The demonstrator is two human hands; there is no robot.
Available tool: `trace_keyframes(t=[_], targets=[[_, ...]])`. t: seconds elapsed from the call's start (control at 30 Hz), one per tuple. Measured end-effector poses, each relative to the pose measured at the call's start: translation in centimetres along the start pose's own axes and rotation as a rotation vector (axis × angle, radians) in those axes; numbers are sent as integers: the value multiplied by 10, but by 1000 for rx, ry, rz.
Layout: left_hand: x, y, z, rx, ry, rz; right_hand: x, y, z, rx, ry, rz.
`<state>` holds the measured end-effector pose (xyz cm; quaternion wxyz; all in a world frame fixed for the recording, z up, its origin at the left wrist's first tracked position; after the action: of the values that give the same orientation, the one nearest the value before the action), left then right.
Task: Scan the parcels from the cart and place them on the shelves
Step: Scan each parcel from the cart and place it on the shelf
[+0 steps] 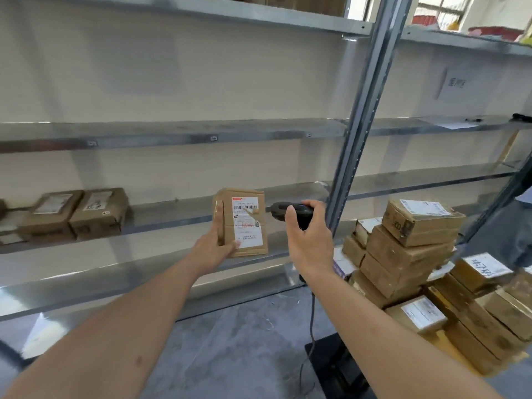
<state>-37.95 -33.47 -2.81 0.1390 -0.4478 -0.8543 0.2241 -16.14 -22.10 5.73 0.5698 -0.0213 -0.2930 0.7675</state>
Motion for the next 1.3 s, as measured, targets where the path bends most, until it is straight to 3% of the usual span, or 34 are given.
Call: trace_keyframes(t=[0.5,0.9,1.3], targets=[[25,-137,109,-197,-237,-171,33,207,67,99,-39,305],[94,-261,235,-261,-338,-108,48,387,126,106,37,290],[193,-288,324,-340,-464,-52,116,501,104,60,134,319]])
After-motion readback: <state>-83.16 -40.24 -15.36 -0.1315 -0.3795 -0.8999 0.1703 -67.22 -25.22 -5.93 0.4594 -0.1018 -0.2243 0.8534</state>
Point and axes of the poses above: each hand's wrist, its own x-axis towards the middle knuckle, its own y-axis out of the palm, z = x × y, the point moved 7 cm from there along x, towards the middle knuckle, and after that the axes turned 4 degrees about -x, right-handed, at the moved point
